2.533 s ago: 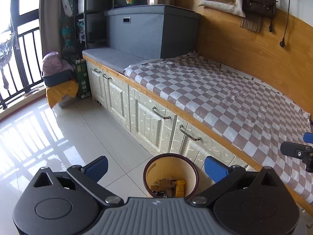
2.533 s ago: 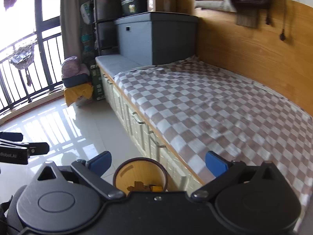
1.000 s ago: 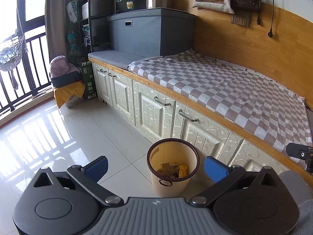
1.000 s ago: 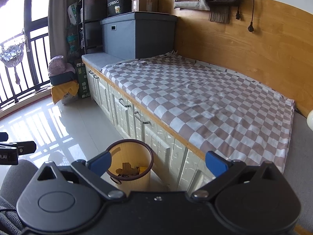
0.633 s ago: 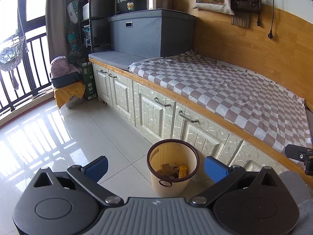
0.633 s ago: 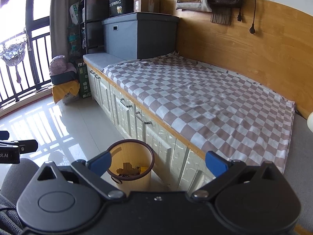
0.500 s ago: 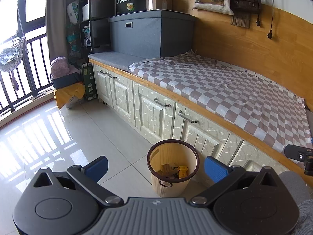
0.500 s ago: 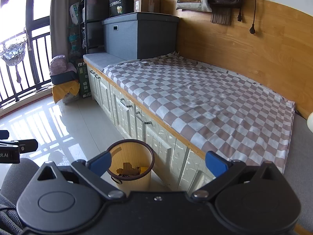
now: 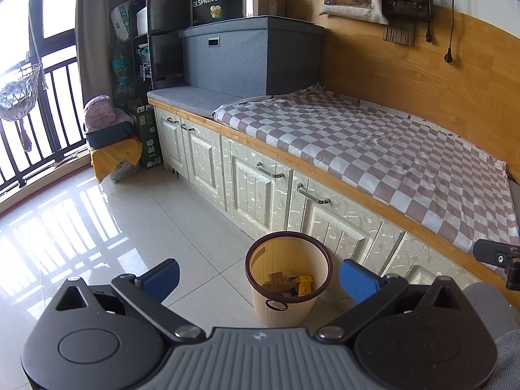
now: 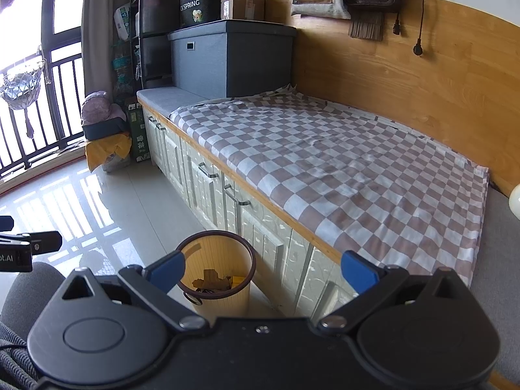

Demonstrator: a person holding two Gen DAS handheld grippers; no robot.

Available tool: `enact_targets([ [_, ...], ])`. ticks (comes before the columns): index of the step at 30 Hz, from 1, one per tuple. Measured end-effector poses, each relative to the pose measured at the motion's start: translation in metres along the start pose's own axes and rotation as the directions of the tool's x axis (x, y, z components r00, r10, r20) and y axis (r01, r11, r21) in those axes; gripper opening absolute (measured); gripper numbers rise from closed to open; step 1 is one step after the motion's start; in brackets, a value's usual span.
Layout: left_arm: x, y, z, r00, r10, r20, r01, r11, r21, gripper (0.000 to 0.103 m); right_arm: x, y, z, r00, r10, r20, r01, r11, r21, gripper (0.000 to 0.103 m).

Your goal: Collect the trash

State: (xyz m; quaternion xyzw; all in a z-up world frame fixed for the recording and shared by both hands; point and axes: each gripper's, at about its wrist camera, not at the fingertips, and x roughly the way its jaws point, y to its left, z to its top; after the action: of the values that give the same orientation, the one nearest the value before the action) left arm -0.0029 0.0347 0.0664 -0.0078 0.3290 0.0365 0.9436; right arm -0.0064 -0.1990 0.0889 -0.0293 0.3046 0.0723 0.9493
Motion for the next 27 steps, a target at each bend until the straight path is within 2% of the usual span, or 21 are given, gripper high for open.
enact_targets([
  [27,0.0001,-0.0026,-0.001,1.0,0.001,0.0,-0.001,1.0,0.0,0.103,0.0003,-0.0019,-0.001,1.0,-0.003,-0.001,0.003,1.0,0.002,0.103],
])
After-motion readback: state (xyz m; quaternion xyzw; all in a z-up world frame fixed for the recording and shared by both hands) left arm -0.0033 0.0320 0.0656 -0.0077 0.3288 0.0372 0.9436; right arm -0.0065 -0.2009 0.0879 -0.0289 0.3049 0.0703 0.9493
